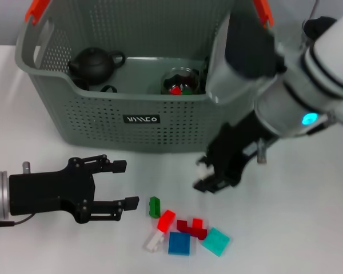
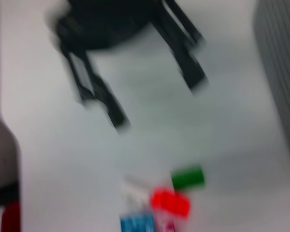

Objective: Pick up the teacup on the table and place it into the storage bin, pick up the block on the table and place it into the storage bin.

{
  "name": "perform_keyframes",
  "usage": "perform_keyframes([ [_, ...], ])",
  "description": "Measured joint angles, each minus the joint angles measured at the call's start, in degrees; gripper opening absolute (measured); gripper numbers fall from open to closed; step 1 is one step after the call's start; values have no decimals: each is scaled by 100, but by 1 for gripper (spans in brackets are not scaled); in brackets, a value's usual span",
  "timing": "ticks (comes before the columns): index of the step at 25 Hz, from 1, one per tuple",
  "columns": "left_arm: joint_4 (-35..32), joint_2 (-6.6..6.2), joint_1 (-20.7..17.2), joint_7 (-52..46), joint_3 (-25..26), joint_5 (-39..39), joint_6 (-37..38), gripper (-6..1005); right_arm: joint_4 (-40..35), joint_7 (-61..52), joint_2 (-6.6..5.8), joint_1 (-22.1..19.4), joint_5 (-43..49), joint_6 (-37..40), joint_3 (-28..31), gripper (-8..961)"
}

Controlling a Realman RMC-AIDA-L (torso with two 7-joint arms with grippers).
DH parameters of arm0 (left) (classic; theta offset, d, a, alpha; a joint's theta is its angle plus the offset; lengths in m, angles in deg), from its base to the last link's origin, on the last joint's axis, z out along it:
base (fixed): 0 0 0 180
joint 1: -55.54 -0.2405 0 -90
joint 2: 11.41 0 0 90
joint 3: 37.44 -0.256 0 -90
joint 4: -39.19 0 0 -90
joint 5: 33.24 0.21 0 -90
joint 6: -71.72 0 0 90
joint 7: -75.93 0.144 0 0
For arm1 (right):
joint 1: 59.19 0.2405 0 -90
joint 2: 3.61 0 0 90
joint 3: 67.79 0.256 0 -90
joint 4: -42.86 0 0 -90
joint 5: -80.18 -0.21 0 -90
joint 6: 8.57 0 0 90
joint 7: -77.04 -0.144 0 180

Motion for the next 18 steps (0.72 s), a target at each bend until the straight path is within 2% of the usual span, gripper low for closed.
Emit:
perform_keyframes([
  [5, -33, -14, -14, -10, 25, 0, -6, 830, -1608, -498, 15, 349, -191, 884, 711, 450],
  [10, -39, -13, -2, -12, 77, 0, 21, 830, -2039, -626, 51, 857, -20, 1073, 1517, 453],
  [14, -39, -12, 8, -14, 78, -2, 21, 829, -1779, -544, 18, 766, 110, 123, 1717, 454],
  [18, -37, -17, 24, -18, 78, -1, 37, 829, -926, -549, -9, 642, 365, -1106, 1717, 456],
])
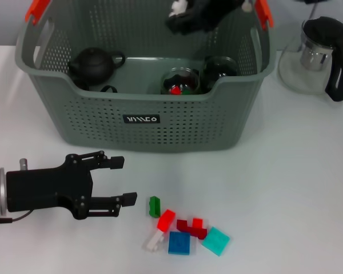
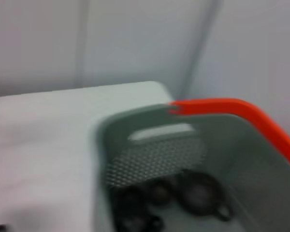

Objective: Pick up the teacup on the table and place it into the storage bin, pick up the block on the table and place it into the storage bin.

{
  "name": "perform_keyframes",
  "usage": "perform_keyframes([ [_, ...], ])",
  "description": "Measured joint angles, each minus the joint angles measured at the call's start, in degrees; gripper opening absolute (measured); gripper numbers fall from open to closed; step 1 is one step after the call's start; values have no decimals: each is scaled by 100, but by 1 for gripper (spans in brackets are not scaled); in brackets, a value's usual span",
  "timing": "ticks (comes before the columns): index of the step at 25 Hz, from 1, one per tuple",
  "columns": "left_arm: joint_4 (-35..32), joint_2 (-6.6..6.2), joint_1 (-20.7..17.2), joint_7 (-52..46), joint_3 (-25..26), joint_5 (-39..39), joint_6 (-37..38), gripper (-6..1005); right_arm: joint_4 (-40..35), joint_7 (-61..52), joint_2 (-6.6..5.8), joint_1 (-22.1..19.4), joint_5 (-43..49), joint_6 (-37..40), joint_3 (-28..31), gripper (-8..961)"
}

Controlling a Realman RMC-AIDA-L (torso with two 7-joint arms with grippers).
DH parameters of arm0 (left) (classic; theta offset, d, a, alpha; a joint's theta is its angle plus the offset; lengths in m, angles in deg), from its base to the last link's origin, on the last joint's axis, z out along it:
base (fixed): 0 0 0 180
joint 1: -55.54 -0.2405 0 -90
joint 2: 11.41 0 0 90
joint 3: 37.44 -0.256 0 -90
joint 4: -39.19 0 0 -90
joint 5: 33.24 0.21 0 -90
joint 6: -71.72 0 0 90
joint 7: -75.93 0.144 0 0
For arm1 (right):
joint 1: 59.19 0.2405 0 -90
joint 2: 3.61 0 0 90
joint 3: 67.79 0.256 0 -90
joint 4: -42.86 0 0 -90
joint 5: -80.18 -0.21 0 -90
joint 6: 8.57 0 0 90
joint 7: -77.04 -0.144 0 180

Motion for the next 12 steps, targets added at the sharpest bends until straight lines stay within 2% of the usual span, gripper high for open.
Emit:
perform_keyframes([
  [7, 1, -11, 7, -6, 0, 0, 10, 830, 1677, 121, -71, 128, 332, -1264, -4, 459],
  [12, 1, -13, 7, -6, -7, 0, 7, 829, 2144, 179, -48, 178, 559, -1733, -34, 461],
])
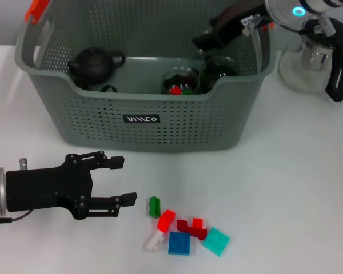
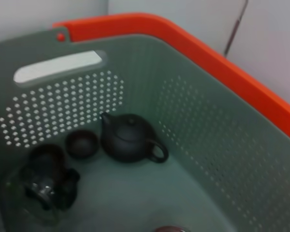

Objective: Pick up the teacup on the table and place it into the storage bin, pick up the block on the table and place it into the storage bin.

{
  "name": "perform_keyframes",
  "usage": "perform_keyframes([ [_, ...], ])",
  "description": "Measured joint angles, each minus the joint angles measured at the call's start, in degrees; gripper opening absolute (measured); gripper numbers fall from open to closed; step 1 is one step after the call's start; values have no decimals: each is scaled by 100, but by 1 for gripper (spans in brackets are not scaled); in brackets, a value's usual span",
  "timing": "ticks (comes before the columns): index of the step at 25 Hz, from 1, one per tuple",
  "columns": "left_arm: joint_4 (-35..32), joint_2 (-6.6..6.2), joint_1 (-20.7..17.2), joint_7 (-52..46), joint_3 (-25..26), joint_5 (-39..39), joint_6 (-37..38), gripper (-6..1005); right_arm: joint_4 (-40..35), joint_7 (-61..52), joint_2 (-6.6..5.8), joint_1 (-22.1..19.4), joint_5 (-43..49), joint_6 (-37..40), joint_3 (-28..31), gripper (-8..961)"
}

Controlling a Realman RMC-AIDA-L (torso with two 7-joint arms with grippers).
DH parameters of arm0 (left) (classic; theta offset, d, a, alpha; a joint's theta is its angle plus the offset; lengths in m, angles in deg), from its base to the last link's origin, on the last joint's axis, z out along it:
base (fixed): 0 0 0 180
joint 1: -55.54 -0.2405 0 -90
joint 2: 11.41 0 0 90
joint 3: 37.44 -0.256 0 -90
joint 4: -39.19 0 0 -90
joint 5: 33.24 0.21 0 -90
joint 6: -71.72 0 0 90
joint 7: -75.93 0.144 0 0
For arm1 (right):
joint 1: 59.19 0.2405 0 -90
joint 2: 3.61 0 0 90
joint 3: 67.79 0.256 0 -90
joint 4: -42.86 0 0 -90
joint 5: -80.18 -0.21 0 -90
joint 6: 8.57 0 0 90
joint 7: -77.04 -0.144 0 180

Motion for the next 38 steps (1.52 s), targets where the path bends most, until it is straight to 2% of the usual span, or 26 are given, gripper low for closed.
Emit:
perform_keyframes([
  [2, 0, 0, 0, 0, -2, 0, 1, 829, 113, 5, 6, 33, 86, -98, -11, 462],
  [7, 0, 0, 0, 1, -3, 0, 2, 829, 99, 10, 10, 68, 167, -188, -15, 709],
  [10, 0, -1, 0, 1, -3, 0, 5, 829, -428, 12, 21, -37, 22, 39, -18, 807],
  [13, -7, -9, 0, 1, 0, 15, 6, 830, -1216, -66, 31, -222, -244, 601, 14, 905],
  [19, -126, -47, 7, 1, 28, 310, 8, 830, -2838, -757, 38, -525, -430, 2336, -9, 924],
  [23, -209, -58, -24, 38, 83, 438, 6, 830, -3416, -1196, 50, -786, -716, 3326, -271, 936],
  [29, -274, -71, -43, 53, 85, 440, 10, 829, -3437, -1700, 50, -1096, -892, 4233, -997, 940],
  [34, -281, -70, -45, 62, 86, 440, 3, 829, -3184, -2110, 49, -1378, -872, 4256, -1730, 940],
  [38, -282, -70, -45, 63, 85, 440, -18, 829, -2528, -2402, 64, -1407, -876, 4059, -2205, 940],
])
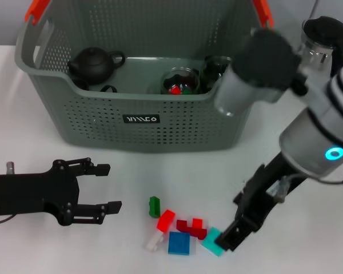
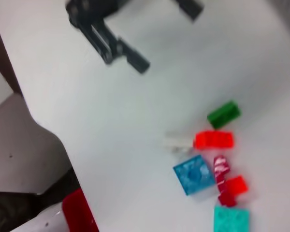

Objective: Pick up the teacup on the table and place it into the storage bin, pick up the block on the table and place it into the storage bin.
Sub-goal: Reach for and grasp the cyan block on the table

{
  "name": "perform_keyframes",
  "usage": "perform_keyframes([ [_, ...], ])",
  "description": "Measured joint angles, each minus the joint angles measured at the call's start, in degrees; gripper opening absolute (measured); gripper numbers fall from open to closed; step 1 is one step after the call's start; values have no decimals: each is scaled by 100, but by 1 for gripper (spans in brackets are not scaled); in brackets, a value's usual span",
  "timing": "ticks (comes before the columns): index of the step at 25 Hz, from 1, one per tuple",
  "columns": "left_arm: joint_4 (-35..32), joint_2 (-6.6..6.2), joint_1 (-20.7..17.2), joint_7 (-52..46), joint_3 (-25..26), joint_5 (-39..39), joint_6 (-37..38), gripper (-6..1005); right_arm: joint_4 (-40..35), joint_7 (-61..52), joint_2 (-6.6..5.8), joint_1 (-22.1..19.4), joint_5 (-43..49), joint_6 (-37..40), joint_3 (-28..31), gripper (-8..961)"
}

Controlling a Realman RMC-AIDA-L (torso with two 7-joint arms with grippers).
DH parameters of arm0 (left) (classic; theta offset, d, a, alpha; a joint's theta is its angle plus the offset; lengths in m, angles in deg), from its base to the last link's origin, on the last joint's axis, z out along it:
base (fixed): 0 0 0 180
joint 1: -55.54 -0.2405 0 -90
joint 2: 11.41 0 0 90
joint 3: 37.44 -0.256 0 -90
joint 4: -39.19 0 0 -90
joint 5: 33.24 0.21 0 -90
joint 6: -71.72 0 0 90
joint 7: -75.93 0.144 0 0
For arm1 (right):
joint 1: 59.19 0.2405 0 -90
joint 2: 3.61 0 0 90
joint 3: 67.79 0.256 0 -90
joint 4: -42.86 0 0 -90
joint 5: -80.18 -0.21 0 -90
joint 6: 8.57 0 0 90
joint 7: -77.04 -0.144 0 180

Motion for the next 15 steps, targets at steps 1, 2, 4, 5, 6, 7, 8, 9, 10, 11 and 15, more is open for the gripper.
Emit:
perform_keyframes([
  [1, 0, 0, 0, 1, 0, 0, -2, 829, 166, -59, 1, 6, 3, -84, -87, 940],
  [2, 0, 0, 0, 6, 0, 0, -2, 830, 301, -89, 1, 20, 6, -157, -149, 940],
  [4, 3, 0, 0, 29, 0, 0, -3, 830, 574, -141, 2, 62, 17, -332, -270, 940],
  [5, 7, 0, 0, 47, 0, 0, 0, 830, 700, -160, 3, 91, 39, -416, -329, 940],
  [6, 11, 0, 0, 59, 0, 0, 4, 830, 803, -177, 3, 122, 68, -501, -384, 940],
  [7, 12, 0, -3, 65, 0, 0, 9, 830, 890, -187, 3, 154, 111, -586, -443, 940],
  [8, 12, 0, -5, 65, 0, 0, 10, 830, 979, -194, 3, 192, 159, -672, -512, 940],
  [9, 16, 1, -7, 66, 1, 0, 10, 830, 1079, -195, 3, 233, 210, -780, -591, 940],
  [10, 18, 4, -8, 66, 0, 0, 8, 830, 1149, -196, 3, 265, 226, -864, -659, 940],
  [11, 22, 5, -8, 66, 0, 0, 5, 830, 1224, -196, 3, 298, 240, -956, -742, 940],
  [15, 32, 16, -9, 68, 0, 0, -15, 829, 1492, -166, 15, 415, 240, -1294, -1082, 940],
])
